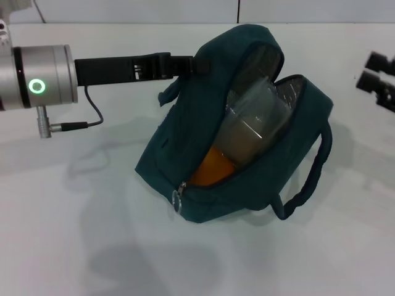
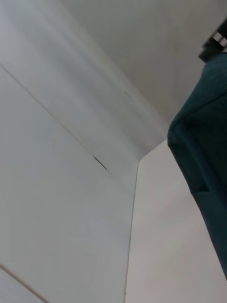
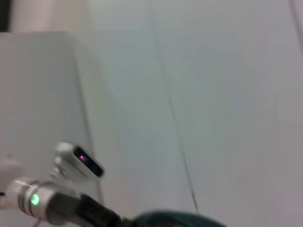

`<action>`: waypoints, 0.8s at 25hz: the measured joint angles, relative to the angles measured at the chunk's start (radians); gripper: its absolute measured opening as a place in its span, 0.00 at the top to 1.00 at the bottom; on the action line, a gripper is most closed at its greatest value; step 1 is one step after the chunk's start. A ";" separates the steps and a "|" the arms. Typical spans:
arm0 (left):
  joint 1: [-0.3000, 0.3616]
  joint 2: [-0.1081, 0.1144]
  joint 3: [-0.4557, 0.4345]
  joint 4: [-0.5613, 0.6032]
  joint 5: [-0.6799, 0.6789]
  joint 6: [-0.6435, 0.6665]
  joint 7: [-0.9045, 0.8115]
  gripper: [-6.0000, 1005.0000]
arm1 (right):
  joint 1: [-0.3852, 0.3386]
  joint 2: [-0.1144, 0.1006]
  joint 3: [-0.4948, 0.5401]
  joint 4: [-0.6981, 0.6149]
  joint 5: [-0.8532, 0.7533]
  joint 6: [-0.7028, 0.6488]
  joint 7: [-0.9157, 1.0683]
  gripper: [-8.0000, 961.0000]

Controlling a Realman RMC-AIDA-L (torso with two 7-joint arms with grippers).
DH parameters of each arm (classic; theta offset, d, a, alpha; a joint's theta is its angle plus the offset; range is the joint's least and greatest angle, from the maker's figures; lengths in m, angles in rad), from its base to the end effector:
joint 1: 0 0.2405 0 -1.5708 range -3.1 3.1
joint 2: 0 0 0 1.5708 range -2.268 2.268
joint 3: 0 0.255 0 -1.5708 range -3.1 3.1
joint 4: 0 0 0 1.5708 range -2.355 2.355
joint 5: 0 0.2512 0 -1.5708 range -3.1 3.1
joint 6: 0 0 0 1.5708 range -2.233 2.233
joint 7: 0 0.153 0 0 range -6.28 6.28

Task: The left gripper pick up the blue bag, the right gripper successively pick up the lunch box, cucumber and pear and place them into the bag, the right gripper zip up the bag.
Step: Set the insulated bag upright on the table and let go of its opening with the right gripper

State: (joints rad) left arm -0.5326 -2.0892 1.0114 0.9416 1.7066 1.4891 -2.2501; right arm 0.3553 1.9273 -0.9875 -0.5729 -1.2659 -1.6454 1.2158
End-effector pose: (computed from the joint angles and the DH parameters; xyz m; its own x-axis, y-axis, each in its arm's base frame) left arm -0.1831 0.3988 0.0104 0.4257 0.7311 0.5332 0.7521 -0.6135 0.2406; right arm 0.2931 0.3442 0.0630 0.5973 -0.0945 -0.7965 -0.4515 -0.8604 -0.2365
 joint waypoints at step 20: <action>-0.015 0.000 -0.001 -0.014 0.000 -0.011 0.001 0.92 | 0.045 0.066 -0.013 0.040 -0.225 0.082 0.001 0.51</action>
State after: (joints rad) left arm -0.5478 -2.0892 1.0109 0.9278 1.7067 1.4782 -2.2488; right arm 0.3999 1.9936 -1.0006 -0.5328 -1.4909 -1.5635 1.2170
